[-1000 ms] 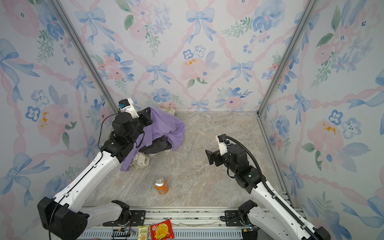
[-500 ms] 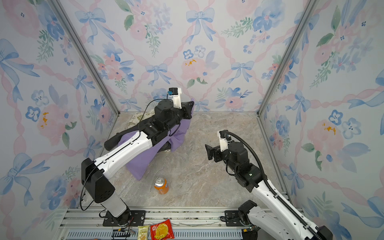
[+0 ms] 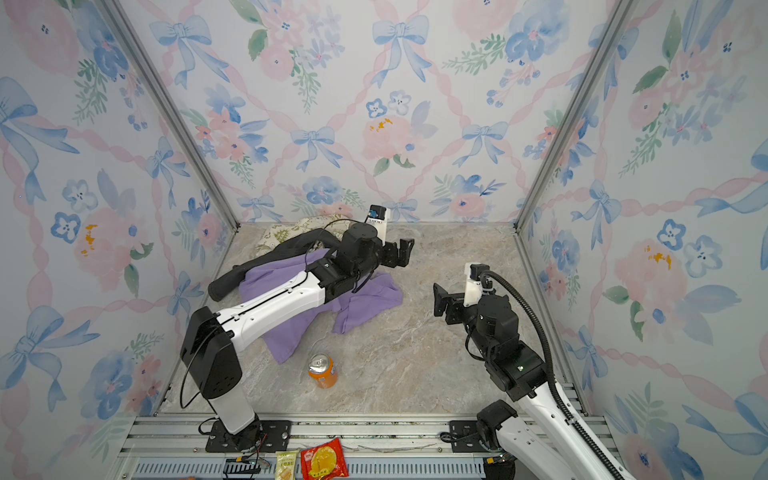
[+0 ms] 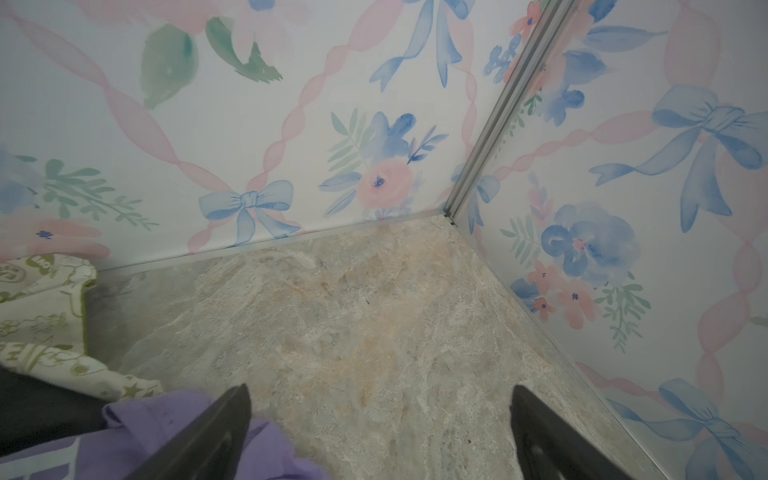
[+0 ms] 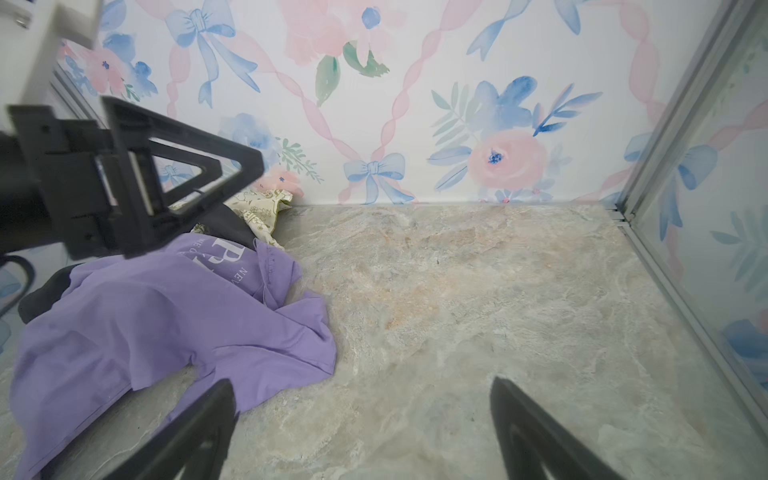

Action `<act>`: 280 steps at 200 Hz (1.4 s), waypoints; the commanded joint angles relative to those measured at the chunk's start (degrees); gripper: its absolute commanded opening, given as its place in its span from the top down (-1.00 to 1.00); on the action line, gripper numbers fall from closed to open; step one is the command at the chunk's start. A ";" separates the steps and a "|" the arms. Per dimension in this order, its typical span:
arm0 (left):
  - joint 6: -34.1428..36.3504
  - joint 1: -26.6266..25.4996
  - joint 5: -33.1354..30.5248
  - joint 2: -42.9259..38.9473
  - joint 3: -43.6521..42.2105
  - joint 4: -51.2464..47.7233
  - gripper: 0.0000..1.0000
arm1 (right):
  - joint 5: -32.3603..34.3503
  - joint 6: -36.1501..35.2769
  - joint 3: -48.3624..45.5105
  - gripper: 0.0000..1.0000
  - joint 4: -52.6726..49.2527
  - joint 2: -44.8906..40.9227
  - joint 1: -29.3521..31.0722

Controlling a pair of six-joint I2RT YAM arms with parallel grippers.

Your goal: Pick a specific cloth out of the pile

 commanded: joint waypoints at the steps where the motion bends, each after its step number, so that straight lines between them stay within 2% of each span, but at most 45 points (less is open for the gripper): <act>1: -3.96 3.16 -5.35 -10.22 -7.74 0.94 -0.96 | -6.06 1.76 -0.14 -0.94 4.16 4.32 0.69; 40: -11.04 11.00 -9.30 -26.82 -26.24 2.11 -0.96 | -12.25 -0.21 6.97 -0.94 9.18 19.96 8.34; 61: -11.81 13.81 -12.55 -33.68 -33.10 2.21 -0.96 | -10.54 -0.62 14.98 -1.00 7.76 31.14 13.86; 80: -11.86 15.76 -13.58 -38.46 -37.71 2.22 -0.96 | -10.36 1.75 21.47 -0.84 7.67 39.88 17.37; 121: -9.09 19.42 -14.27 -46.52 -42.89 0.69 -0.96 | -10.73 7.97 29.38 -0.52 8.23 52.37 22.00; 155: -5.11 20.53 -14.45 -50.80 -44.78 0.54 -0.96 | -11.83 9.60 32.61 -0.40 8.98 60.18 24.61; 182: -0.68 20.58 -14.17 -52.24 -46.74 0.52 -0.96 | -11.81 11.01 36.04 -0.22 9.59 65.49 24.46; 212: 2.65 20.58 -13.70 -53.69 -48.43 0.61 -0.96 | -12.03 11.55 39.49 0.17 9.71 69.94 23.94; 239: 5.03 20.54 -12.04 -54.59 -49.56 0.64 -0.96 | -12.89 11.55 40.54 0.71 10.42 71.25 23.54; 254: 6.67 20.58 -10.62 -55.50 -50.24 0.62 -0.96 | -12.77 11.44 40.10 0.79 11.83 70.49 23.26; 264: 7.31 20.57 -10.49 -56.45 -50.73 0.56 -0.96 | -13.00 10.94 39.83 0.99 12.88 69.62 23.05; 280: 8.35 20.57 -10.62 -58.10 -51.93 0.82 -0.96 | -13.30 9.82 39.89 1.00 13.99 68.08 22.90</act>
